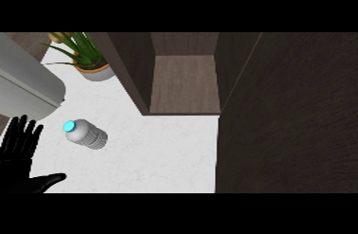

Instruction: Pick up the bottled water, place it into the cabinet and close the cabinet

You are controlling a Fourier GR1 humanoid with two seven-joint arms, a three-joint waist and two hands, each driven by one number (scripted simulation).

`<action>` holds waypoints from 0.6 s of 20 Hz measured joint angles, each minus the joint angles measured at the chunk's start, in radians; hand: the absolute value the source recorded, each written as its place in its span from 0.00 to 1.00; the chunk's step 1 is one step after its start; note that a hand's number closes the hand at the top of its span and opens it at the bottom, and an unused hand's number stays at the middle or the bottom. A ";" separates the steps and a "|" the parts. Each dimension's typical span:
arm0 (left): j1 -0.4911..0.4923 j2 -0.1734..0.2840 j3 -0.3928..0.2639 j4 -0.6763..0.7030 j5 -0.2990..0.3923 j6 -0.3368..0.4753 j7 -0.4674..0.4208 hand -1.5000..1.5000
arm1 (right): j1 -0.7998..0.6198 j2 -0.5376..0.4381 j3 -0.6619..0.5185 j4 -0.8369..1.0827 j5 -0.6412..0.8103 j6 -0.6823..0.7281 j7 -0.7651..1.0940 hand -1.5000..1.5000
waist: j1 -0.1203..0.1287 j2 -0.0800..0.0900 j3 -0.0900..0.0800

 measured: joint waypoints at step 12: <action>-0.192 0.035 0.040 0.476 -0.028 -0.042 -0.158 0.00 | 0.025 0.013 0.037 0.011 0.025 0.009 -0.031 0.00 | -0.004 0.001 0.000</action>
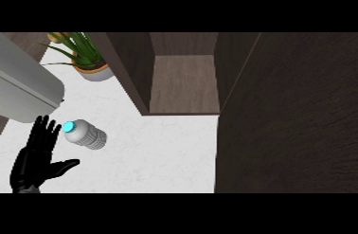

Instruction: Pick up the bottled water, place it into the cabinet and close the cabinet

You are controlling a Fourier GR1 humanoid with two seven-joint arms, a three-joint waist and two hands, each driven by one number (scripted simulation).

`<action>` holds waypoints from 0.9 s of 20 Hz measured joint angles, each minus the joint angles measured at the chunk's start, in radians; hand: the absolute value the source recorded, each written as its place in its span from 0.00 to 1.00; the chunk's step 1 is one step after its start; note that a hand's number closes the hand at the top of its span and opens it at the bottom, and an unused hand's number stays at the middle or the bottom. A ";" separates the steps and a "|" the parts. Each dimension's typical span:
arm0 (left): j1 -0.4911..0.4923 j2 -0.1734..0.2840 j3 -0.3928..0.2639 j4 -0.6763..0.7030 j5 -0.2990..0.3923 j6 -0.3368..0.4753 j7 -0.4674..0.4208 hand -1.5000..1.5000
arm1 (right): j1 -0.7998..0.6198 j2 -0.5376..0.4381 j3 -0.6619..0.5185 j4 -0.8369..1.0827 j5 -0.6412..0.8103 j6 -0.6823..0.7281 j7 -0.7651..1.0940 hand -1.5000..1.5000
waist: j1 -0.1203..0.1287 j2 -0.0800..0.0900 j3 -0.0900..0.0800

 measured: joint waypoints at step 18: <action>-0.278 0.071 0.014 0.659 -0.065 -0.116 -0.338 0.00 | 0.016 -0.014 -0.016 0.003 -0.018 0.025 -0.027 0.00 | -0.007 0.003 -0.001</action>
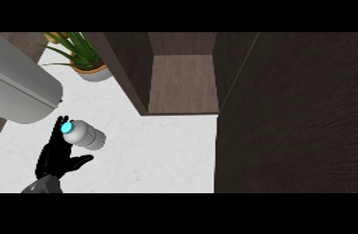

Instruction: Pick up the bottled water, place it into the cabinet and close the cabinet

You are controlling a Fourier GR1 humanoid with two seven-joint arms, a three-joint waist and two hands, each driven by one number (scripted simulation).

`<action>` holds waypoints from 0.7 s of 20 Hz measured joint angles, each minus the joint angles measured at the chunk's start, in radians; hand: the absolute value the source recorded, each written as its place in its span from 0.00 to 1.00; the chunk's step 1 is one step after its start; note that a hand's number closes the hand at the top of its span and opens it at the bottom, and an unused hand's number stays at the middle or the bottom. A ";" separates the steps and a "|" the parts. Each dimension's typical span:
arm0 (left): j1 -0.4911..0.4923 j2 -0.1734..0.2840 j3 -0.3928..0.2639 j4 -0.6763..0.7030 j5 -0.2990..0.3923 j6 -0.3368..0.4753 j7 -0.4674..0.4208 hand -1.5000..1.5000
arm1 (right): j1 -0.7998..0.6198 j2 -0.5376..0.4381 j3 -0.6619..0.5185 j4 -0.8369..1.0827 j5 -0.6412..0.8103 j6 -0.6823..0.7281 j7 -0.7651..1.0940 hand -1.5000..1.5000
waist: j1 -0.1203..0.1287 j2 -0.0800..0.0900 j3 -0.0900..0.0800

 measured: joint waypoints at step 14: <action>-0.089 0.007 0.026 0.140 0.032 -0.096 0.008 0.00 | -0.027 0.014 0.034 0.004 0.021 -0.026 0.025 0.00 | -0.002 0.001 0.003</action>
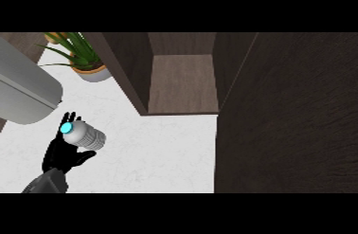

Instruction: Pick up the bottled water, place it into the cabinet and close the cabinet

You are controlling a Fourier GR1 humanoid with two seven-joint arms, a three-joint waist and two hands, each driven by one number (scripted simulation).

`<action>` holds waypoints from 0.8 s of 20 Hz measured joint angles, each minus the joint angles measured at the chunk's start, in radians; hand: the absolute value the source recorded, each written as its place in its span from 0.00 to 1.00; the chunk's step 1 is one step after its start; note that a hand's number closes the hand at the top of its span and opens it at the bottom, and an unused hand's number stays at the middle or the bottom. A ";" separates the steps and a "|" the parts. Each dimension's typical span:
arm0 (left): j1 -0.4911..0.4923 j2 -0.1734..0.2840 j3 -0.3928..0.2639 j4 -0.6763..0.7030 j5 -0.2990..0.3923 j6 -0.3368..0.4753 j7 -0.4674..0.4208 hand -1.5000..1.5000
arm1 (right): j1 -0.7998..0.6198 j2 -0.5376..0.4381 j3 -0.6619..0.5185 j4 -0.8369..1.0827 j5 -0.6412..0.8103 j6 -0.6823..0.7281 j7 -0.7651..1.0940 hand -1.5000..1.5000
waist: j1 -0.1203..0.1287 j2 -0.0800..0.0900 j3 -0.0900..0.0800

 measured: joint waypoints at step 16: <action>-0.032 -0.071 -0.042 -0.012 -0.023 -0.033 0.000 1.00 | -0.015 -0.006 -0.002 0.055 0.008 0.003 -0.026 0.00 | -0.003 0.001 -0.002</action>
